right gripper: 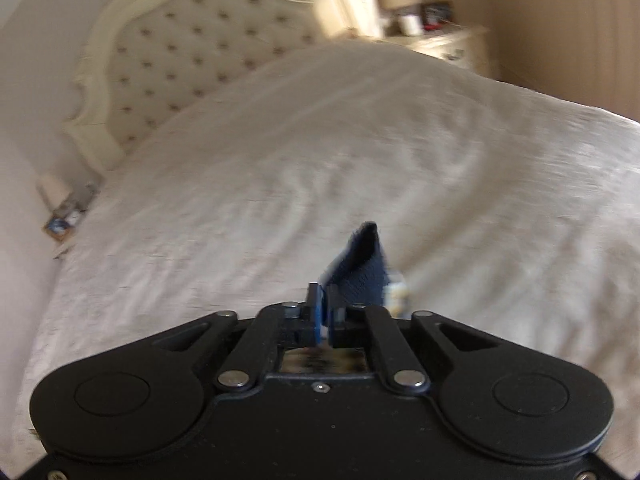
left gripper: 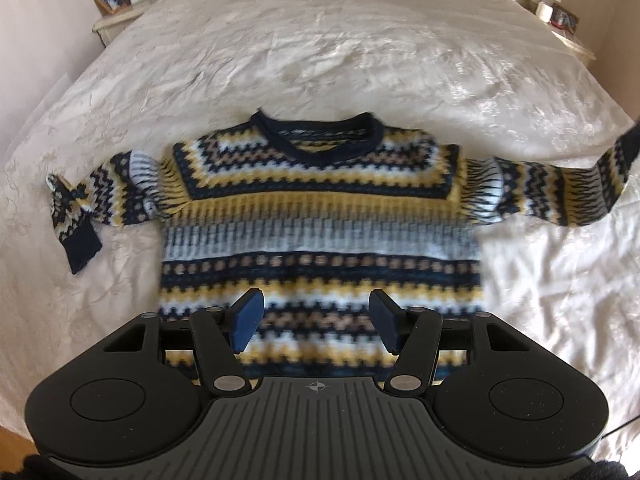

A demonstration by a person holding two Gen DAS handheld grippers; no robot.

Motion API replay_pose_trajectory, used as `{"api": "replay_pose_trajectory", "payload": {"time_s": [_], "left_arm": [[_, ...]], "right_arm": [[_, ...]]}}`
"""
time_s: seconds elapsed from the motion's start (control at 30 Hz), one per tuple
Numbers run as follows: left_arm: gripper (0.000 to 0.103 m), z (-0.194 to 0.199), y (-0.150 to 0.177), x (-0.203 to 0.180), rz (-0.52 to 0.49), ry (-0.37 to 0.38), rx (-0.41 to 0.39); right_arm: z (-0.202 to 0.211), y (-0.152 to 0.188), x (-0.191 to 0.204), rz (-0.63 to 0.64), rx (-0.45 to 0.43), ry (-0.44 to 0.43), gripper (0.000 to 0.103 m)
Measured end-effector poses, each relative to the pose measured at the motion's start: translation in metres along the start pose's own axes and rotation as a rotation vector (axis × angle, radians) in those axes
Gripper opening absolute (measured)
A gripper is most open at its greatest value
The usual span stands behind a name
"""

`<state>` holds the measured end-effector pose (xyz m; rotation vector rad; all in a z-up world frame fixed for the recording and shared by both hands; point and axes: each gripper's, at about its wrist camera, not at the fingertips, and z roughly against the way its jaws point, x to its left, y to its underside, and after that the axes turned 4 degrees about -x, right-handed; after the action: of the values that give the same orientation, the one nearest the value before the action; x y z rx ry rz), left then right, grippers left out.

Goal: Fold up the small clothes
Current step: 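Lift the cuff with the right gripper and fold the sleeve across the sweater body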

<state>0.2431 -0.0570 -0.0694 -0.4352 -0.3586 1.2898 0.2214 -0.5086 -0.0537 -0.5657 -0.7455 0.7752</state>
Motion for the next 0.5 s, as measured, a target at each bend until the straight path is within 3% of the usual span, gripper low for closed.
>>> {"api": "replay_pose_trajectory", "payload": {"time_s": [0.13, 0.27, 0.4, 0.43, 0.47, 0.5], "left_arm": [[0.057, -0.009, -0.004, 0.056, 0.003, 0.020, -0.010], [0.057, -0.015, -0.012, 0.116, -0.028, -0.029, -0.039], [0.057, -0.019, -0.021, 0.164, -0.020, -0.061, -0.041], [0.057, -0.020, -0.023, 0.173, -0.016, -0.069, -0.044], [0.057, -0.021, -0.024, 0.182, -0.011, -0.079, -0.045], [0.057, -0.023, -0.025, 0.188, -0.006, -0.089, -0.042]], "right_arm": [[-0.006, 0.015, 0.097, 0.047, 0.001, -0.097, 0.006], [-0.032, 0.049, 0.202, 0.129, 0.059, -0.226, 0.006], [-0.065, 0.097, 0.261, 0.164, 0.144, -0.234, 0.014], [-0.073, 0.111, 0.269, 0.177, 0.159, -0.202, 0.028], [-0.083, 0.126, 0.273, 0.195, 0.177, -0.164, 0.050], [-0.092, 0.138, 0.273, 0.213, 0.190, -0.127, 0.059]]}}
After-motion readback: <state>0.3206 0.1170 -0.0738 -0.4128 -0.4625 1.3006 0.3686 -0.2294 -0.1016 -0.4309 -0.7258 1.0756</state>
